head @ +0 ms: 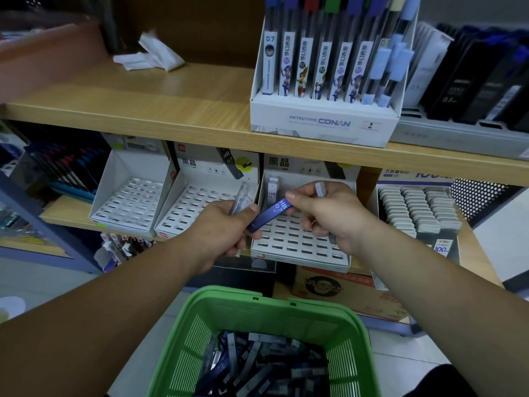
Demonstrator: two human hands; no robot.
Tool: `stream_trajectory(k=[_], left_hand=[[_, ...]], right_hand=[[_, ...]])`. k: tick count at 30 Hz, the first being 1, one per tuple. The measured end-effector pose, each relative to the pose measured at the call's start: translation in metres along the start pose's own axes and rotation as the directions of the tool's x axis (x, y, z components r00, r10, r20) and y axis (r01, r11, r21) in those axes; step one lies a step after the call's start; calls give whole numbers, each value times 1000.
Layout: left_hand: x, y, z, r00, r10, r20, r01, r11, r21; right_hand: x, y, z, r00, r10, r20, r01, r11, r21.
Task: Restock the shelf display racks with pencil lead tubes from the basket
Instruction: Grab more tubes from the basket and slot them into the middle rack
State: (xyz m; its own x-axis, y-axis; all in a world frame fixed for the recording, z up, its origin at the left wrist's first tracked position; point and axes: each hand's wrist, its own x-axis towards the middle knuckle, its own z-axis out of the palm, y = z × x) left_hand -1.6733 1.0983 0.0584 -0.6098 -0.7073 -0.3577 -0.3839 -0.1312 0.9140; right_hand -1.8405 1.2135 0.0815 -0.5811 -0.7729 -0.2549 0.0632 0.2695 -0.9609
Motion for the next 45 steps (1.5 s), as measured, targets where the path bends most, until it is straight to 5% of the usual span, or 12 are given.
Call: stream_trajectory(k=[5,9,18,27,38,45], left_hand=[[10,-9,11,987,102,-127,-86,988,129],[22,-14,11,962,159,-221,-88,950,298],[35,-13,25,969,5,-247,9,998,55],[27,-18,13,962,-9,-273,29,997,70],[13,-11,-11,994,-66,-84,63,997,-35],[2,-5,-15,979,-151,138,175,967,-183]], right_hand=[[4,5,6,964,-211,-164,165,952,-260],[13,3,5,925,-319,-208,254,923,-288],[35,20,15,892,-415,-180,291,831,-474],[38,16,-2,885,-383,-263,218,842,-493],[41,15,8,912,-359,-200,217,833,-509],[36,14,16,891,-448,-75,254,626,-737]])
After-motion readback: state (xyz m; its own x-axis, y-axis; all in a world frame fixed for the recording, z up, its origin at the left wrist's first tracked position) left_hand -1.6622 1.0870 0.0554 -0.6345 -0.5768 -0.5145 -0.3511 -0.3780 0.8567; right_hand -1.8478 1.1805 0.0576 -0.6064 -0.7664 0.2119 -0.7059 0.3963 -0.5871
